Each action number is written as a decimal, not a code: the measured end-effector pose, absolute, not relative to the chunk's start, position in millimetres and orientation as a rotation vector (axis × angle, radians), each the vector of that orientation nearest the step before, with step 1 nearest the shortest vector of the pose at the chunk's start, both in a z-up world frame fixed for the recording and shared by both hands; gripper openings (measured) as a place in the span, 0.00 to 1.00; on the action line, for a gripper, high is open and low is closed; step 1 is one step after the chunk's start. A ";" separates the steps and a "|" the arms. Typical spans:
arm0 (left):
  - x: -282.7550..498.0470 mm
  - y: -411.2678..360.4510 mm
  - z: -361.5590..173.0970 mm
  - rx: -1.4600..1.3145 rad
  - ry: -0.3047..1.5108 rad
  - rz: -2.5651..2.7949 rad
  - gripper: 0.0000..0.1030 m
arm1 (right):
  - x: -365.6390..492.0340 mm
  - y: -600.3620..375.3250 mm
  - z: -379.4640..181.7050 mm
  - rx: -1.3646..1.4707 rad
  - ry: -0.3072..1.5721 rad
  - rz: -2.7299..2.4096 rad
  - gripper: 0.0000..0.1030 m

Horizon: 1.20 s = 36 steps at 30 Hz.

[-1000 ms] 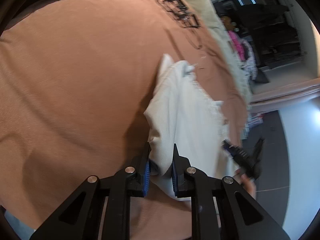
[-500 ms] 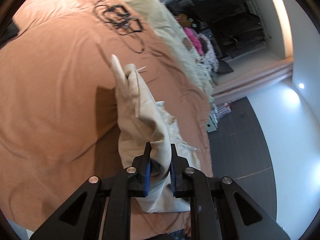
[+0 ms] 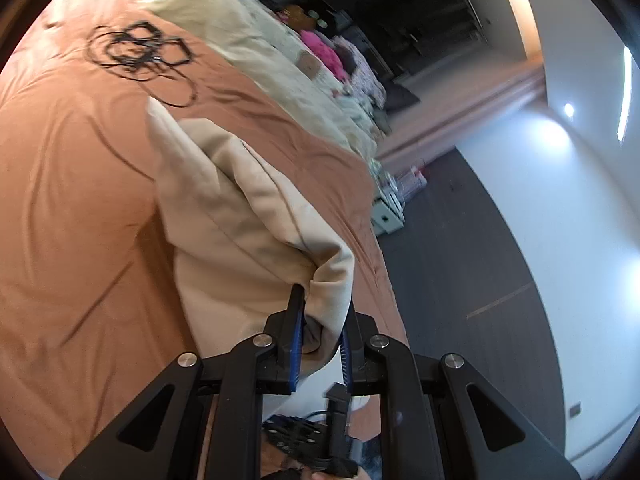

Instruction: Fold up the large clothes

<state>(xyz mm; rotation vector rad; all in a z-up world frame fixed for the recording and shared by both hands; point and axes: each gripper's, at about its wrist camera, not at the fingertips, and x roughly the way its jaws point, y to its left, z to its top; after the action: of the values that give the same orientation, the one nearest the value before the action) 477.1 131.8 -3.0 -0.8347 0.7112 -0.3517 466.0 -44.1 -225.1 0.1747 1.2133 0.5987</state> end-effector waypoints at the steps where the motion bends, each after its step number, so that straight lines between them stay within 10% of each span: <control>1: 482.5 121.9 0.3 -0.820 0.714 -0.367 0.16 | 466.3 -44.0 -228.7 0.175 1.221 0.598 0.12; 24: 584.1 -114.1 -24.7 -0.574 1.002 -0.675 0.16 | 417.0 -253.8 -196.7 0.553 1.011 0.404 0.12; 29: 589.0 -165.0 -59.6 -0.501 1.144 -0.727 0.39 | 402.2 -287.5 -205.0 0.593 1.008 0.318 0.14; 33: 580.6 -159.2 -51.5 -0.511 1.102 -0.733 0.77 | 398.3 -304.1 -205.6 0.645 0.992 0.277 0.65; 36: 578.1 -134.0 -39.1 -0.504 1.058 -0.679 0.77 | 402.3 -309.6 -197.7 0.673 0.951 0.277 0.69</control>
<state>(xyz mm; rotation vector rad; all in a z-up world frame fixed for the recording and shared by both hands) 578.1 -134.0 -39.1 -0.5042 1.0583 -0.6794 402.3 -309.6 -197.7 0.6728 0.9510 0.2773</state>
